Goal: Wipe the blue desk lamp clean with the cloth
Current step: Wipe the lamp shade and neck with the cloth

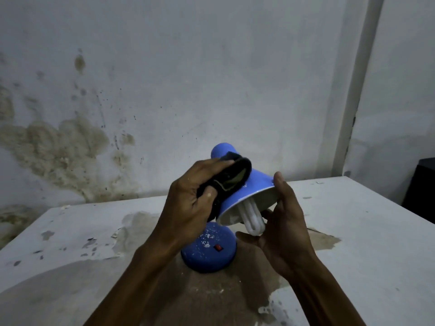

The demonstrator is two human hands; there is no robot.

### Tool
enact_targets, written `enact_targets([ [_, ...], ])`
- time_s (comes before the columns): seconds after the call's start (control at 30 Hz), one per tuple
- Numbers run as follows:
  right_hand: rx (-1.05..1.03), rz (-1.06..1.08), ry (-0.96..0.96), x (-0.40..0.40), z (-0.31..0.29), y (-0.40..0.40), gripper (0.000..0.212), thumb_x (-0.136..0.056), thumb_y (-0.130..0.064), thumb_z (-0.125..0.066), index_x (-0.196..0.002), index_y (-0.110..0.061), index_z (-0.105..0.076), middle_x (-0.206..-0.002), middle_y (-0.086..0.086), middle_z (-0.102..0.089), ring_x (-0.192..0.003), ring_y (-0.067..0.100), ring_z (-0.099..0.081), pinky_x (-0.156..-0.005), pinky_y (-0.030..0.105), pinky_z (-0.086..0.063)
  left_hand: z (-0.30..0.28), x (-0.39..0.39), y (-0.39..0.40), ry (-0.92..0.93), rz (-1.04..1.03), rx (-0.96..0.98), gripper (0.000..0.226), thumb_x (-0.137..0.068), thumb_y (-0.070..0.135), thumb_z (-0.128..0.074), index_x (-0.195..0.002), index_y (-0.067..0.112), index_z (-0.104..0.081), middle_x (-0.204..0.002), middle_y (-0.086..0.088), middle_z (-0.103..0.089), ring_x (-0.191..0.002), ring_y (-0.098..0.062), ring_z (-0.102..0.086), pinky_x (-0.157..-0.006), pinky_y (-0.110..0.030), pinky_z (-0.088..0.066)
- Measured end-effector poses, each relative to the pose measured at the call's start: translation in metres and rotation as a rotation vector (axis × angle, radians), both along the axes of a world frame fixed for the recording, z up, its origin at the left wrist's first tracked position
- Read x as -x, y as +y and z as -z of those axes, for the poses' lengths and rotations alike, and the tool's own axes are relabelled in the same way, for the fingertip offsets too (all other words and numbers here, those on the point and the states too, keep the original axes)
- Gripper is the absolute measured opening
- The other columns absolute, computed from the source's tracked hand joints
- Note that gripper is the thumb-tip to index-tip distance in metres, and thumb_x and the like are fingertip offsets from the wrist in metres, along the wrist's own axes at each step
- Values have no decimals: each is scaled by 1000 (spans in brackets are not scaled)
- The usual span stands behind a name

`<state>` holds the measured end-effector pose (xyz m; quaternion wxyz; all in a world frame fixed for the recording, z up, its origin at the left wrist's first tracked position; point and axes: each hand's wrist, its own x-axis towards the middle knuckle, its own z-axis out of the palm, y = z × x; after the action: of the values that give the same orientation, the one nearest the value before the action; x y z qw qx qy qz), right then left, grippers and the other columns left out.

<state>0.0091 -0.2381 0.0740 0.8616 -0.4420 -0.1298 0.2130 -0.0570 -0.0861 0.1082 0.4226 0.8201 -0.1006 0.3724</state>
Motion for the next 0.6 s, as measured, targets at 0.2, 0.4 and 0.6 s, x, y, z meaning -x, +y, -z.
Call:
enact_targets([
  [0.2,-106,-75,-6,-6,2,-3,40,-70,-52,-64,-89,-21,-79,-92,9,-75,-76,24,-74,-63,37,-59,-20,-17,19,18,-201,-219,59,-77,5,-38,-128,22,-61,-124,1,-59,-111,-22,-57,-95,-45,-47],
  [0.4,-71,-42,-18,-9,2,-4,54,-76,-55,-62,-115,-19,-73,-104,13,-76,-90,30,-75,-69,44,-62,-32,-10,0,109,-35,-353,52,-80,10,-38,-122,26,-64,-118,5,-54,-108,-21,-54,-94,-38,-46],
  [0.6,57,8,-39,-8,2,1,70,-74,-69,-66,-126,-22,-62,-115,12,-73,-99,34,-72,-82,57,-55,-46,-14,10,142,-187,-429,55,-78,13,-37,-121,33,-64,-117,8,-52,-105,-23,-50,-92,-34,-44],
])
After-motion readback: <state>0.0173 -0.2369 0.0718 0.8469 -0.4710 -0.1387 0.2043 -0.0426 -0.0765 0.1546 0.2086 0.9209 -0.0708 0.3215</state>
